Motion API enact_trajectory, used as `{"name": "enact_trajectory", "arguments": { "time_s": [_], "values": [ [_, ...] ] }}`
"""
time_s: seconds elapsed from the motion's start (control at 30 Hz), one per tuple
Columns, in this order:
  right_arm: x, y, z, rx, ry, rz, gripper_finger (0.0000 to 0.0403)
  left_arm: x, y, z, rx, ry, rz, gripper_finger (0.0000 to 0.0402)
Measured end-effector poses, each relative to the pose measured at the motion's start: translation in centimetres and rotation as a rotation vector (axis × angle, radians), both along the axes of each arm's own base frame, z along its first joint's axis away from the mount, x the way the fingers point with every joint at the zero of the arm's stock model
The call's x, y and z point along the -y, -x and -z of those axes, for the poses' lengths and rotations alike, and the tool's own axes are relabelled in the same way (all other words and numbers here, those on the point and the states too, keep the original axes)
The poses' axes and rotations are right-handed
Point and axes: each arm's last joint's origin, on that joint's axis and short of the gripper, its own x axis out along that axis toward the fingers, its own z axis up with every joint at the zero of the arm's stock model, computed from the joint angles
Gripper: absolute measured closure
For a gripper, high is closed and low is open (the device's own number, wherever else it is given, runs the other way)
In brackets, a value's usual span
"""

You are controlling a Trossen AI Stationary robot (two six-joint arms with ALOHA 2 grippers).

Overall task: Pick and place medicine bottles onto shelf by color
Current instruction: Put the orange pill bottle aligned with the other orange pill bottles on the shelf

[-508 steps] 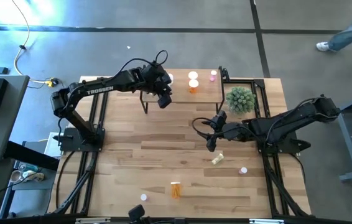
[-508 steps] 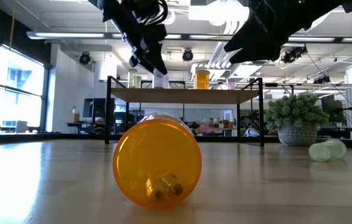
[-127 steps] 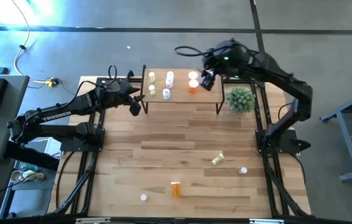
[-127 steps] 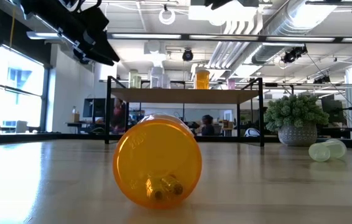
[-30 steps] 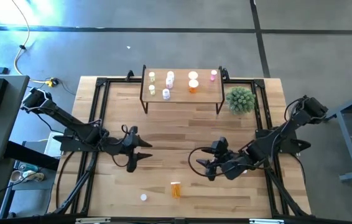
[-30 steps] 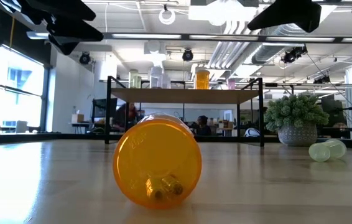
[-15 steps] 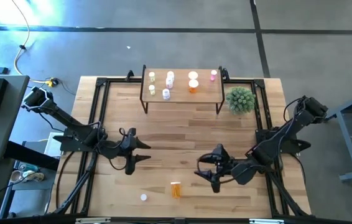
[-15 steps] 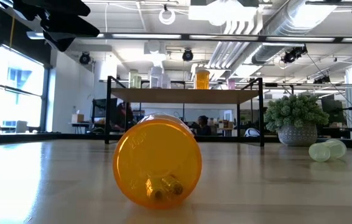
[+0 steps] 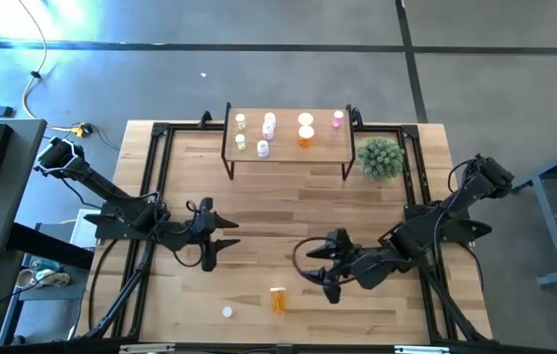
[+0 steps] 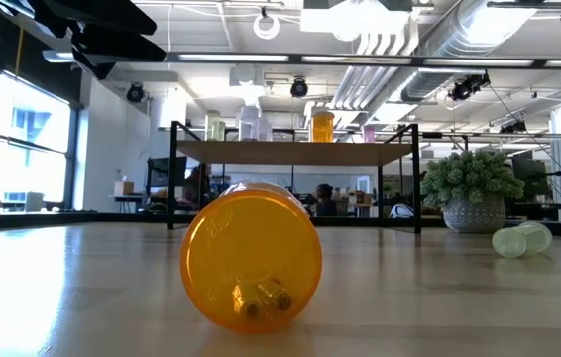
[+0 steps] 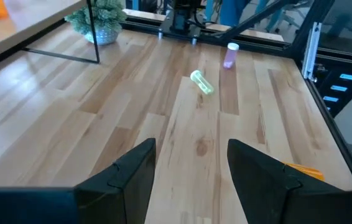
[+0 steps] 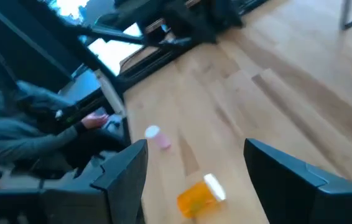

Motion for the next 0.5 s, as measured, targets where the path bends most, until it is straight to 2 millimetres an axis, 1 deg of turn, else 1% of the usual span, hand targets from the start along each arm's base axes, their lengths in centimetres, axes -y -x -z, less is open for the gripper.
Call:
{"name": "enact_trajectory", "arguments": {
  "time_s": [0.1, 0.23, 0.33, 0.5],
  "values": [
    [0.0, -1.1, -0.2, -0.073, 0.022, -0.028, 0.0146, 0.0, 0.0, 0.0, 0.0, 0.0, 0.0, 0.0211],
    [0.3, -2.3, -0.2, -0.184, 0.009, 0.032, 0.0146, 0.0, 0.0, 0.0, 0.001, 0.004, -0.001, 0.0211],
    [0.0, -3.2, 0.2, -0.278, -0.072, 0.061, 0.0146, 0.0, 0.0, 0.0, 0.002, 0.008, -0.001, 0.0211],
    [-1.3, -5.2, 1.7, -0.371, -0.221, 0.114, 0.0146, 0.0, 0.0, 0.0, 0.005, 0.023, -0.006, 0.0211]
  ]
}}
